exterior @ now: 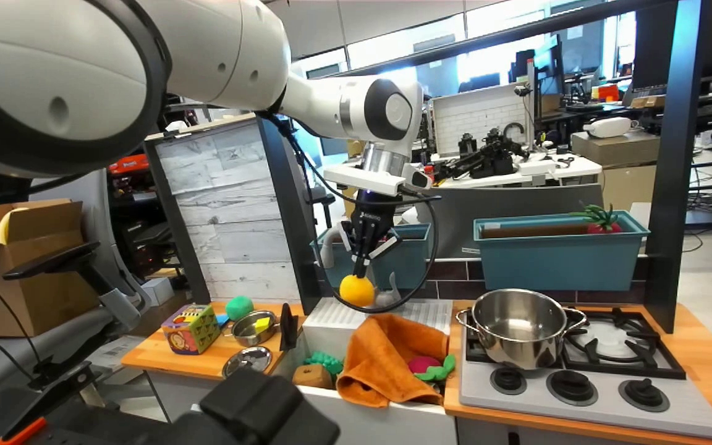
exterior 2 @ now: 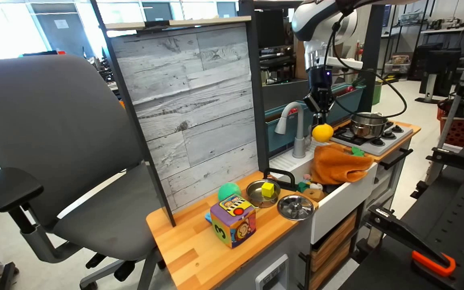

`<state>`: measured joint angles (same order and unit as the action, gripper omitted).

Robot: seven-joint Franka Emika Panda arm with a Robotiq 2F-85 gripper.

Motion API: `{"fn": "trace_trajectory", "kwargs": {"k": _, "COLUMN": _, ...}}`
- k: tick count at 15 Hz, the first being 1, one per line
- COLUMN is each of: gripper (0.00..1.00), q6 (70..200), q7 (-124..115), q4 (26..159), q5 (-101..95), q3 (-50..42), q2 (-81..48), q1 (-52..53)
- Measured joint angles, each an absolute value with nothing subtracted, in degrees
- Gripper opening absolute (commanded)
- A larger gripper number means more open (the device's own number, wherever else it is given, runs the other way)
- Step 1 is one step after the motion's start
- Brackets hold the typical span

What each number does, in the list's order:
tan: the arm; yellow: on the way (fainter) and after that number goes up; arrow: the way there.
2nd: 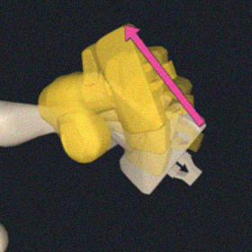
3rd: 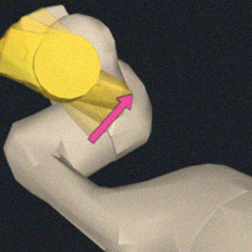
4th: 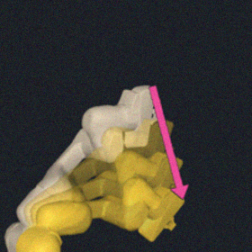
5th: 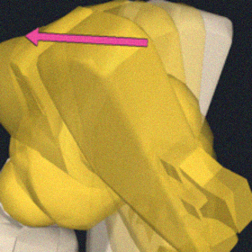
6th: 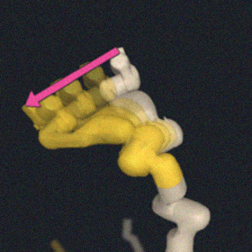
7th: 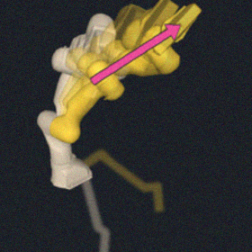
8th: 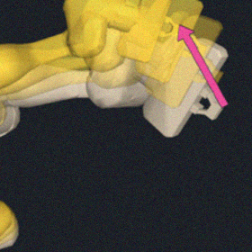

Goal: Pick up the yellow plush toy from the pot and put it in the sink

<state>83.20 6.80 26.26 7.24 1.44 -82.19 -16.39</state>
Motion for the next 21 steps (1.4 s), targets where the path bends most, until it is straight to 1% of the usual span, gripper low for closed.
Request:
{"fn": "trace_trajectory", "kwargs": {"k": 6, "gripper": 0.00, "q6": 76.29, "q7": 6.99, "q4": 26.28, "q5": 3.42, "q3": -0.03, "q2": -83.84, "q1": -12.98}}
{"fn": "trace_trajectory", "kwargs": {"k": 7, "gripper": 0.27, "q6": 75.01, "q7": 6.99, "q4": 26.28, "q5": 2.94, "q3": -0.25, "q2": -84.11, "q1": -12.60}}
{"fn": "trace_trajectory", "kwargs": {"k": 8, "gripper": 0.29, "q6": 74.11, "q7": 7.00, "q4": 26.28, "q5": 2.59, "q3": -0.39, "q2": -84.33, "q1": -12.29}}
{"fn": "trace_trajectory", "kwargs": {"k": 9, "gripper": 0.34, "q6": 73.84, "q7": 7.01, "q4": 26.28, "q5": 2.36, "q3": -0.54, "q2": -84.52, "q1": -12.06}}
{"fn": "trace_trajectory", "kwargs": {"k": 12, "gripper": 0.55, "q6": 74.29, "q7": 7.07, "q4": 26.20, "q5": 2.14, "q3": -0.73, "q2": -84.80, "q1": -11.75}}
{"fn": "trace_trajectory", "kwargs": {"k": 15, "gripper": 0.79, "q6": 76.20, "q7": 7.35, "q4": 26.04, "q5": 2.14, "q3": -0.73, "q2": -84.80, "q1": -11.86}}
{"fn": "trace_trajectory", "kwargs": {"k": 18, "gripper": 0.99, "q6": 78.91, "q7": 7.38, "q4": 26.03, "q5": 2.15, "q3": -0.73, "q2": -84.80, "q1": -11.96}}
{"fn": "trace_trajectory", "kwargs": {"k": 21, "gripper": 1.00, "q6": 80.26, "q7": 7.39, "q4": 26.03, "q5": 2.15, "q3": -0.73, "q2": -84.80, "q1": -12.16}}
